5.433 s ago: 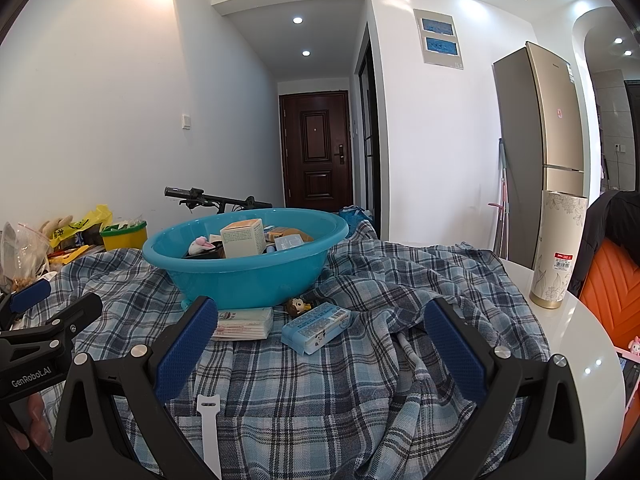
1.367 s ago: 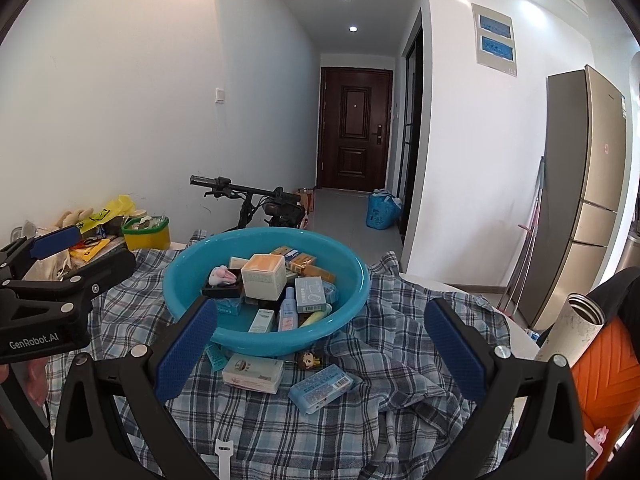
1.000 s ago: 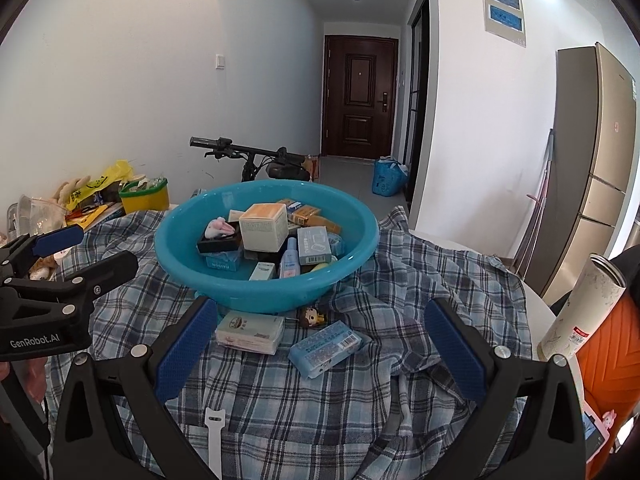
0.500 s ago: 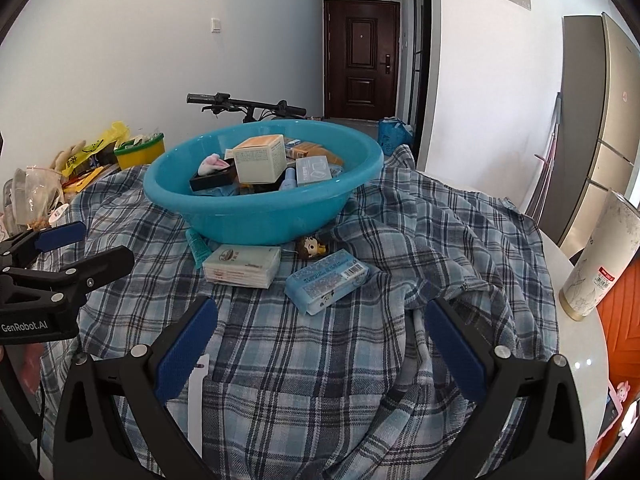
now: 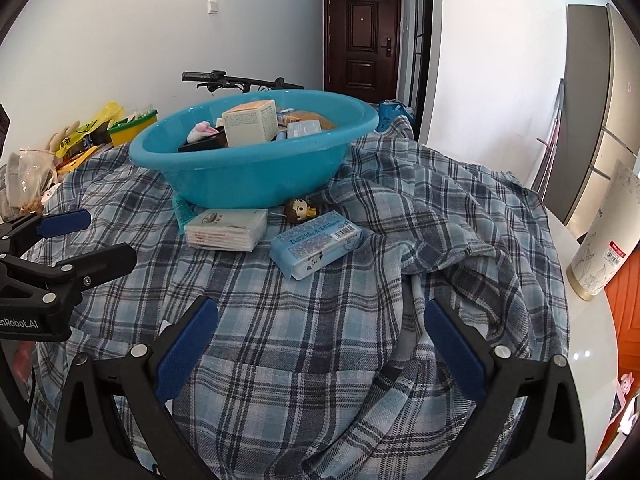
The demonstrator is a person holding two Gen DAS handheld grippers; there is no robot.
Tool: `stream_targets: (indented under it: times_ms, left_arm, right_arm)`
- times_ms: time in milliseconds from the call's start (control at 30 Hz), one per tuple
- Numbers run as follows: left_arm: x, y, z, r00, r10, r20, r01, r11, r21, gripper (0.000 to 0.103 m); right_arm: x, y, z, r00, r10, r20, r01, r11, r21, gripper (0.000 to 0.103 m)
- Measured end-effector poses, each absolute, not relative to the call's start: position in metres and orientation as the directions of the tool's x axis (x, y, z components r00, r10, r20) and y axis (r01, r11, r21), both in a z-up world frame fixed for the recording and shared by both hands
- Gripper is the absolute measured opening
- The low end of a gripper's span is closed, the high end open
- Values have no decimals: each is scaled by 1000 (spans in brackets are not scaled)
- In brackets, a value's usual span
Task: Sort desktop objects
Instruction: 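Move both tools toward the white tissue pack and light-blue soap box, then grasp the white tissue pack with the left tool and lift it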
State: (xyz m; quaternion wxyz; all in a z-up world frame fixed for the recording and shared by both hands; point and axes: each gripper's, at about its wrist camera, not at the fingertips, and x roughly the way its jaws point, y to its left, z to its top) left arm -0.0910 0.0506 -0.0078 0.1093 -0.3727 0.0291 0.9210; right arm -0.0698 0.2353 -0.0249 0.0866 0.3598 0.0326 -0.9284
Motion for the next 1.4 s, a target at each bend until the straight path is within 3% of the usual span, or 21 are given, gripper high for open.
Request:
stream_targets:
  times_ms: [267, 667, 933, 1033, 1200, 1400]
  left_arm:
    - [-122, 59, -31, -578, 239, -781, -310, -949, -61, 103]
    - [-133, 62, -31, -610, 209, -764, -368, -929, 39, 102]
    - [-146, 64, -38, -579, 219, -786, -397, -917, 37, 86]
    - [-150, 60, -43, -567, 204, -798, -402, -914, 52, 68]
    - [-153, 53, -51, -557, 194, -807, -399, -915, 55, 61]
    - [-157, 42, -53, -558, 202, -804, -378, -925, 30, 59]
  right_arm:
    - [-75, 239, -29, -701, -142, -699, 235, -971, -37, 103]
    - [-109, 240, -35, -592, -190, -783, 360, -932, -46, 103]
    - [-126, 215, -26, -575, -242, -781, 459, -886, -64, 103]
    - [-132, 206, -28, -551, -281, -786, 488, -872, -30, 103]
    - [-136, 186, -29, -560, -296, -774, 510, -859, -41, 101]
    - [-151, 166, -38, -546, -303, -781, 492, -871, -7, 97]
